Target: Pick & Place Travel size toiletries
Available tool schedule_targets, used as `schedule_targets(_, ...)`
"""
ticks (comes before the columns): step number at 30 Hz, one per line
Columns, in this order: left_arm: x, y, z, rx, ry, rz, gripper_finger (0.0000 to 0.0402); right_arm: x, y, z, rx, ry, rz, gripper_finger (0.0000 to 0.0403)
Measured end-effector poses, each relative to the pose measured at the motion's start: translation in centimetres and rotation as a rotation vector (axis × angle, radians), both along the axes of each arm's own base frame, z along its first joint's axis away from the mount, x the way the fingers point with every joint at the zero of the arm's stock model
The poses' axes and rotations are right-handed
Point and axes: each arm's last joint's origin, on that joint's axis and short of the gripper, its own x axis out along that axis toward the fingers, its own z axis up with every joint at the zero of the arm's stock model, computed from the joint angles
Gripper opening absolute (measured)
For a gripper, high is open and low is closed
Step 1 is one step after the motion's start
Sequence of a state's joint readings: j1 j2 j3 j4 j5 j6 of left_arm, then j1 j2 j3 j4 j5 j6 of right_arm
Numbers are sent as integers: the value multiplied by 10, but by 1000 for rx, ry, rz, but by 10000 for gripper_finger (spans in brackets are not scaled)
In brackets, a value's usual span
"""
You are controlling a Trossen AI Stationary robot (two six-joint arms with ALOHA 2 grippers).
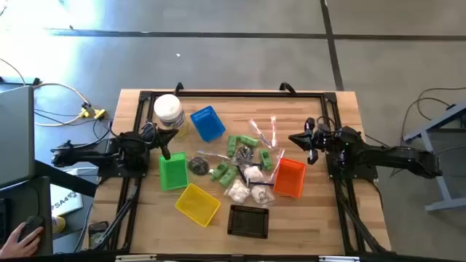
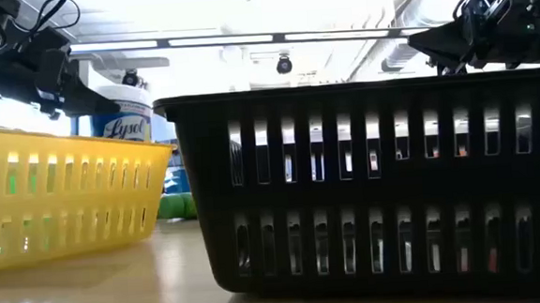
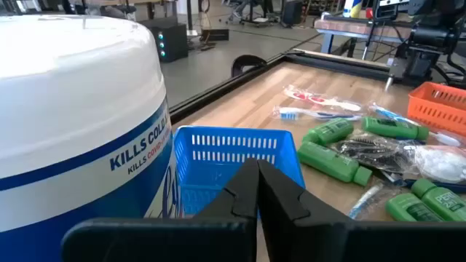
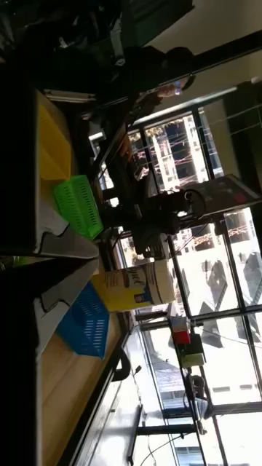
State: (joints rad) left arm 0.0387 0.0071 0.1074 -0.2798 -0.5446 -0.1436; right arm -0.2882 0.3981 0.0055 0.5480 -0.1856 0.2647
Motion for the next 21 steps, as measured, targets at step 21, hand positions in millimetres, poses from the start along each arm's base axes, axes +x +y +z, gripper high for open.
schedule_targets(21,0,0,0,0,0,-3,0,0,0,-2,8,19,-3,3)
